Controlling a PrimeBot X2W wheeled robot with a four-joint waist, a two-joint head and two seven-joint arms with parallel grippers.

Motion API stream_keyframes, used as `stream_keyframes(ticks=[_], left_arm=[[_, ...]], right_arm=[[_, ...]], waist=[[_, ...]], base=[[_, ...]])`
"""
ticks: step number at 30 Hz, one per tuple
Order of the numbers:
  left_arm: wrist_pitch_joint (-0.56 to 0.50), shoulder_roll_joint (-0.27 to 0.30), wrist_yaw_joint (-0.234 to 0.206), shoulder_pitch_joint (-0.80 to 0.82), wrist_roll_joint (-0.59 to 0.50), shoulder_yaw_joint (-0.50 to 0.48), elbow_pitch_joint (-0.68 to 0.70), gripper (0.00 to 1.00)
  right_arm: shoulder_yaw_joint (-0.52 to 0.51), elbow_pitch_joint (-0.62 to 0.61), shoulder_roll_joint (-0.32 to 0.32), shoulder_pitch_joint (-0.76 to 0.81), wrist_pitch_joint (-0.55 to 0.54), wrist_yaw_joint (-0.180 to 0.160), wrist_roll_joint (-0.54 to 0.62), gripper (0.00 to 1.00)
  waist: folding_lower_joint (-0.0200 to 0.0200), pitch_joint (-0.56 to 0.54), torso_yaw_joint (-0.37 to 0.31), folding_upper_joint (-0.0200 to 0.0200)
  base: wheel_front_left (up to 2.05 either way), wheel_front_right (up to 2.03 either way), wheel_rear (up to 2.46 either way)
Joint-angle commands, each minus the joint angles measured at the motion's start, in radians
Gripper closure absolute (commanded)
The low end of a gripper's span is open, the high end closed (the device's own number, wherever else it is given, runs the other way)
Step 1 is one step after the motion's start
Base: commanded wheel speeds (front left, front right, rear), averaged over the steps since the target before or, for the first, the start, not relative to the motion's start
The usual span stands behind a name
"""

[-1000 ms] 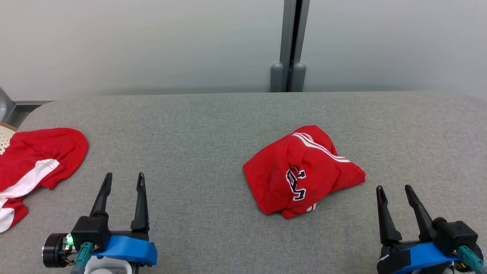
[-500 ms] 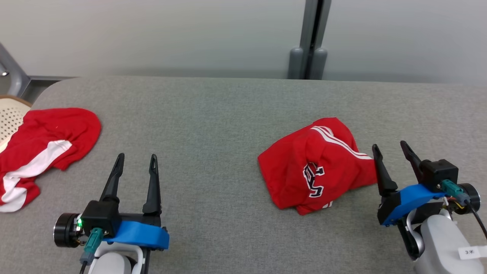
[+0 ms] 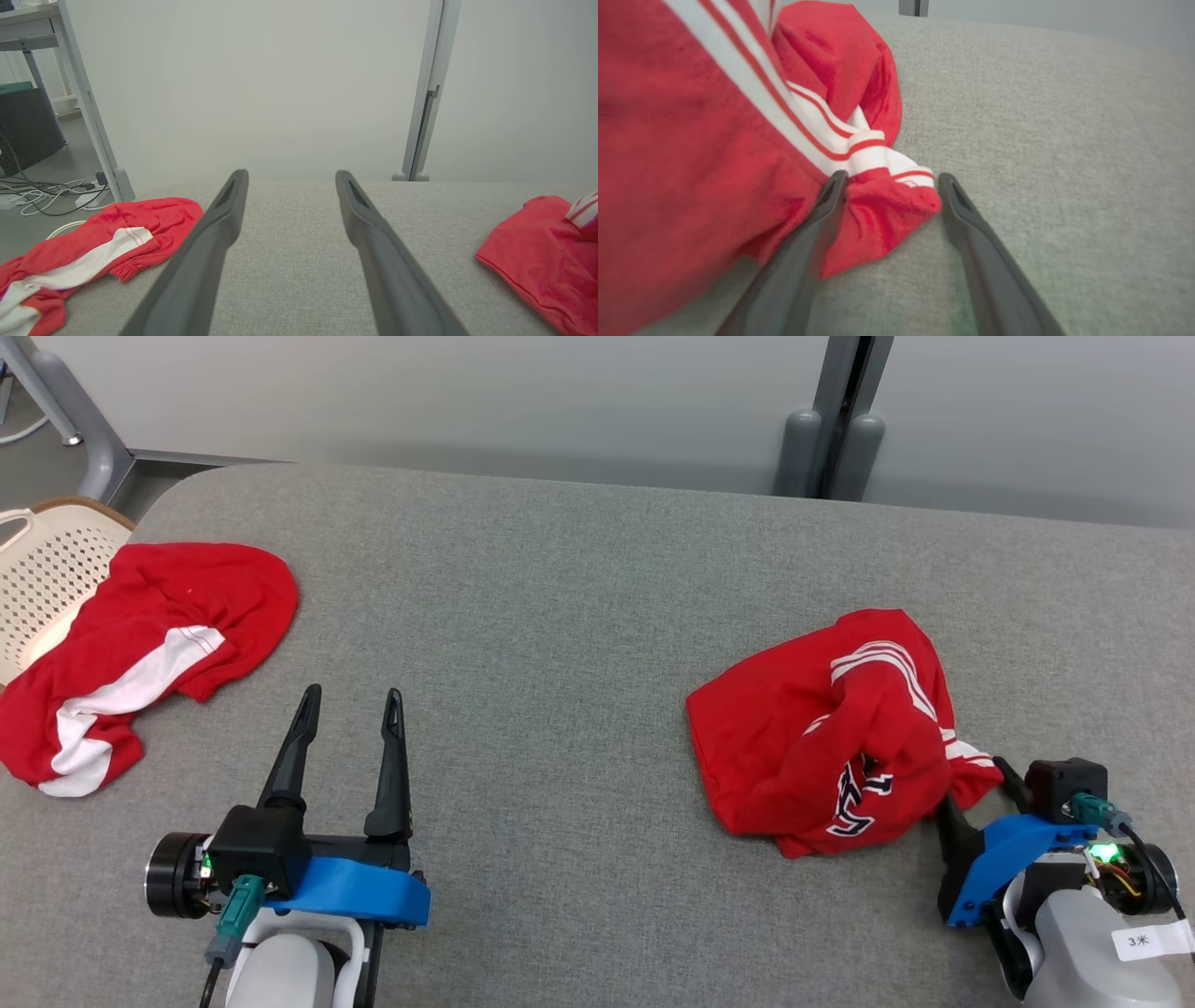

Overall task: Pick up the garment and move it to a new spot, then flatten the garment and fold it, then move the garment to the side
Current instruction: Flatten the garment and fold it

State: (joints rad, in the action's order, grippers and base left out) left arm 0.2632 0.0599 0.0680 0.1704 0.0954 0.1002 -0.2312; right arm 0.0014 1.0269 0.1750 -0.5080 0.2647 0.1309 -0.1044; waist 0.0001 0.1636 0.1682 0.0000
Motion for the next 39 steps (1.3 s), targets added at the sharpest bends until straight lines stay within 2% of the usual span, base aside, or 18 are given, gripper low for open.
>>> stream_keyframes(ticks=[1,2,3,4,7,13,17,21,25,29,32,39], left_arm=[[0.002,-0.001,0.0,0.005,0.0,-0.006,-0.003,0.0],[0.002,-0.001,-0.001,0.003,-0.001,-0.007,-0.003,0.0],[0.002,-0.002,-0.002,0.0,-0.001,-0.007,-0.004,0.0],[0.002,-0.002,-0.004,-0.003,-0.002,-0.007,-0.004,0.0],[0.002,-0.004,-0.006,-0.008,-0.003,-0.011,-0.005,0.0],[0.002,-0.005,-0.003,-0.019,-0.003,-0.016,-0.007,0.0],[0.002,-0.006,-0.001,-0.033,-0.002,-0.021,-0.007,0.0],[0.002,-0.006,0.002,-0.046,-0.001,-0.028,-0.01,0.0],[0.002,-0.006,0.006,-0.062,-0.003,-0.036,-0.01,0.0],[0.002,-0.006,0.011,-0.064,-0.006,-0.041,-0.01,0.0],[0.002,-0.006,0.015,-0.065,-0.006,-0.043,-0.009,0.0],[0.002,-0.007,0.02,-0.063,0.001,-0.034,-0.019,0.0]], right_arm=[[0.014,0.028,-0.01,-0.008,-0.001,0.0,-0.013,0.0],[0.022,0.047,-0.02,-0.008,-0.001,0.0,-0.023,0.0],[0.029,0.073,-0.035,-0.006,-0.003,0.0,-0.044,0.21],[0.037,0.089,-0.043,-0.006,-0.005,0.0,-0.058,1.0],[0.048,0.044,-0.034,-0.01,-0.001,0.0,-0.104,1.0],[0.006,-0.097,0.012,0.036,0.0,0.0,-0.182,1.0],[-0.016,-0.244,0.038,0.104,0.0,0.0,-0.222,1.0],[0.031,-0.401,0.035,0.17,0.0,0.0,-0.236,1.0],[0.101,-0.534,-0.008,0.207,0.0,0.0,-0.268,1.0],[0.215,-0.619,-0.053,0.208,0.0,0.0,-0.277,1.0],[0.311,-0.637,-0.084,0.186,0.0,0.0,-0.285,1.0],[0.557,-0.568,-0.122,0.138,0.0,0.0,-0.284,1.0]], waist=[[-0.0001,-0.002,0.001,0.0],[-0.0001,-0.005,0.0,0.0],[-0.0001,-0.007,-0.001,0.0],[-0.0001,-0.011,-0.003,0.0],[-0.0001,-0.018,-0.011,0.0],[-0.0001,-0.038,-0.02,0.0],[-0.0001,-0.063,-0.019,0.0],[-0.0001,-0.087,-0.017,0.0],[-0.0001,-0.109,-0.012,0.0],[-0.0001,-0.122,0.005,0.0],[-0.0001,-0.125,0.022,0.0],[-0.0001,-0.123,0.069,0.0]], base=[[0.0,0.0,0.0],[0.0,0.0,0.0],[0.0,0.0,0.0],[0.0,0.0,0.0],[0.0,0.0,0.0],[0.0,0.0,0.0],[0.0,0.0,0.0],[0.0,0.0,0.0],[0.0,0.0,0.0],[0.0,0.0,0.0],[0.0,0.0,0.0],[0.0,0.0,0.0]])
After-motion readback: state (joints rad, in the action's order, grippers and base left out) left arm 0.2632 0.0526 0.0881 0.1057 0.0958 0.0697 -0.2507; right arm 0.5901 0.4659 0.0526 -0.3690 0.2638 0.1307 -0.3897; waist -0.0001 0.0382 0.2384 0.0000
